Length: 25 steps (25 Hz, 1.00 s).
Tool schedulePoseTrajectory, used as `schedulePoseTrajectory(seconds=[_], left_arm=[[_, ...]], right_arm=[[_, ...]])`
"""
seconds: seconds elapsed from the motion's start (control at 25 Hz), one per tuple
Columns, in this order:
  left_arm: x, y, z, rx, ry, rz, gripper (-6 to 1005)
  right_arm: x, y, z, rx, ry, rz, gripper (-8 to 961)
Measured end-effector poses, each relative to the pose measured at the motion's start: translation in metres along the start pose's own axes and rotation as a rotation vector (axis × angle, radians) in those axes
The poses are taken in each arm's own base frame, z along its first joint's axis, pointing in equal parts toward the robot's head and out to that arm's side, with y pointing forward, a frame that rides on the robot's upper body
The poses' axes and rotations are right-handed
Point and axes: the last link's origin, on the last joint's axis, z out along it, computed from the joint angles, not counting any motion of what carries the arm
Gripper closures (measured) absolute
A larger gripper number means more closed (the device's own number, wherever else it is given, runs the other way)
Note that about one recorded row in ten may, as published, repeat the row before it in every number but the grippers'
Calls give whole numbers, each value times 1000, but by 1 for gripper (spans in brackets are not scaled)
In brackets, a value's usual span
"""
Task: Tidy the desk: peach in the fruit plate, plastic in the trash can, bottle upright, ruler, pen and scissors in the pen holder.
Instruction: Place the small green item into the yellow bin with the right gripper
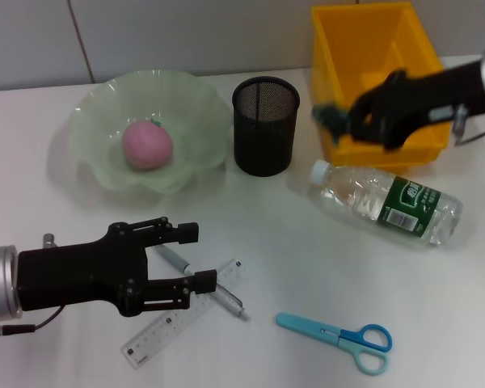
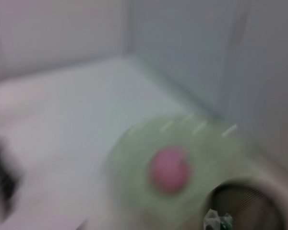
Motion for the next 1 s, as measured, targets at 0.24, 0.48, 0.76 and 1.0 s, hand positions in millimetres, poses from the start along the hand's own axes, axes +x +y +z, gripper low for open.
schedulePoseTrajectory(seconds=[0.24,0.48,0.76,1.0], left_arm=[[1,0,0,-5,0,1,199],[3,-1,1,-8,0,0,200],[4,-2,1,-3,3,-1,200],[6,-3,0,4,12,-1,200]], right_arm=[[6,-30,-18,232,-184,112,848],[20,-50,-14,361,-200,189,843],[39,-71,0,489,-190,290,835],[45,-80,6,501,-170,338,831]])
